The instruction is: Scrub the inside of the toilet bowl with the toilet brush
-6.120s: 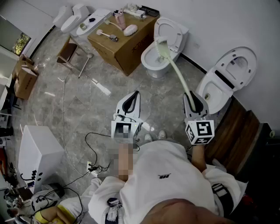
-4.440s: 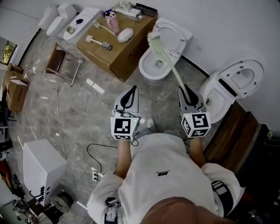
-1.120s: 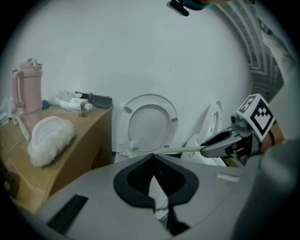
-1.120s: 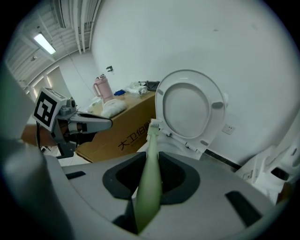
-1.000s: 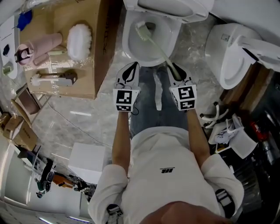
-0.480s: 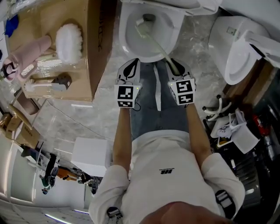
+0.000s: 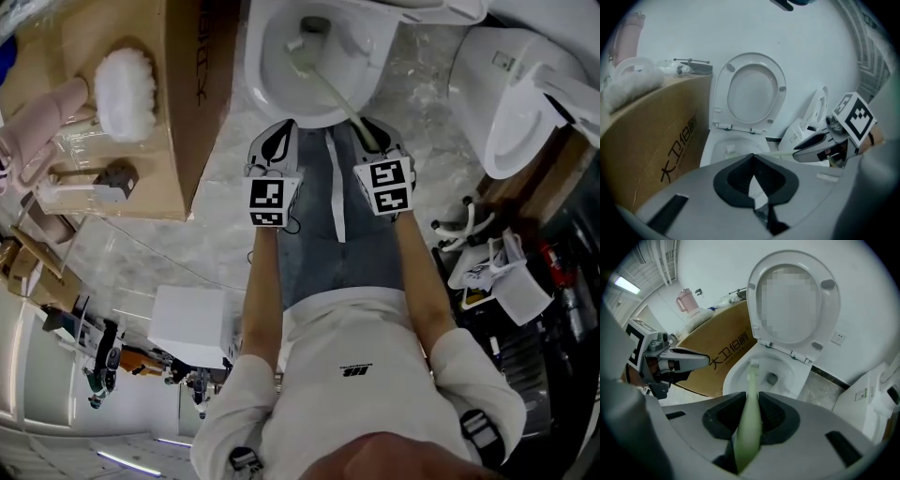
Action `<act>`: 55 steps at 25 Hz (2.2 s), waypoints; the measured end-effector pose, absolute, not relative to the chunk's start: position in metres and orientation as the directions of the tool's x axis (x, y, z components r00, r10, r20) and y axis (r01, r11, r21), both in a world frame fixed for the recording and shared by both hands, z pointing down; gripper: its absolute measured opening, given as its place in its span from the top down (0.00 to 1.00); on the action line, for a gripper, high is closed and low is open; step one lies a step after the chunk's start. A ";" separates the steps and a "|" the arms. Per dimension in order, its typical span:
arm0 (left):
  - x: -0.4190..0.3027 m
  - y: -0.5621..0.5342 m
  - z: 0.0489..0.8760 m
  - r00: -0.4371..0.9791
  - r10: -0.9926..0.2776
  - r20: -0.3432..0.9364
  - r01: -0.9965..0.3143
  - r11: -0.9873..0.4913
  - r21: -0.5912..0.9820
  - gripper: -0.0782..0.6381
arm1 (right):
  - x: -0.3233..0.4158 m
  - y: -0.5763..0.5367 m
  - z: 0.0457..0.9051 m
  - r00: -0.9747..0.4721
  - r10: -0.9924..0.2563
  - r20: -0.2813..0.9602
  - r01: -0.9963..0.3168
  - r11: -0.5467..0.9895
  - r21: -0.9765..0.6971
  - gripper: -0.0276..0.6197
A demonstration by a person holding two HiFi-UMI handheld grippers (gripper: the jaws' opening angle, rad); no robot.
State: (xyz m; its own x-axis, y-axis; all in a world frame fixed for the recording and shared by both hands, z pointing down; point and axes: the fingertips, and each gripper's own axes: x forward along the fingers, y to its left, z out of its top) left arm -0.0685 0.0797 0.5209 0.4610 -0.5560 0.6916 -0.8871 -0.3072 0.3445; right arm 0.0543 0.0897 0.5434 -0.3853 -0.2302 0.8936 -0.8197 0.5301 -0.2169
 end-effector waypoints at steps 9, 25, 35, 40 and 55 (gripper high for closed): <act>-0.065 0.086 0.542 0.462 -0.539 0.705 -0.887 -0.291 0.359 0.88 | 0.056 0.102 0.579 -0.359 -0.154 0.920 -0.804 0.552 -0.221 0.84; -0.062 0.093 0.557 0.467 -0.514 0.720 -0.884 -0.282 0.372 0.88 | 0.057 0.139 0.627 -0.318 -0.011 0.948 -0.824 0.498 -0.271 0.84; -0.067 0.095 0.566 0.471 -0.495 0.730 -0.882 -0.292 0.371 0.88 | 0.048 0.150 0.644 -0.334 0.014 0.943 -0.858 0.411 -0.310 0.84; -0.071 0.093 0.569 0.470 -0.489 0.734 -0.882 -0.288 0.373 0.88 | 0.041 0.150 0.649 -0.349 0.025 0.937 -0.876 0.347 -0.335 0.84; -0.073 0.081 0.573 0.462 -0.484 0.743 -0.887 -0.265 0.379 0.88 | 0.018 0.134 0.662 -0.419 0.013 0.908 -0.900 0.131 -0.417 0.84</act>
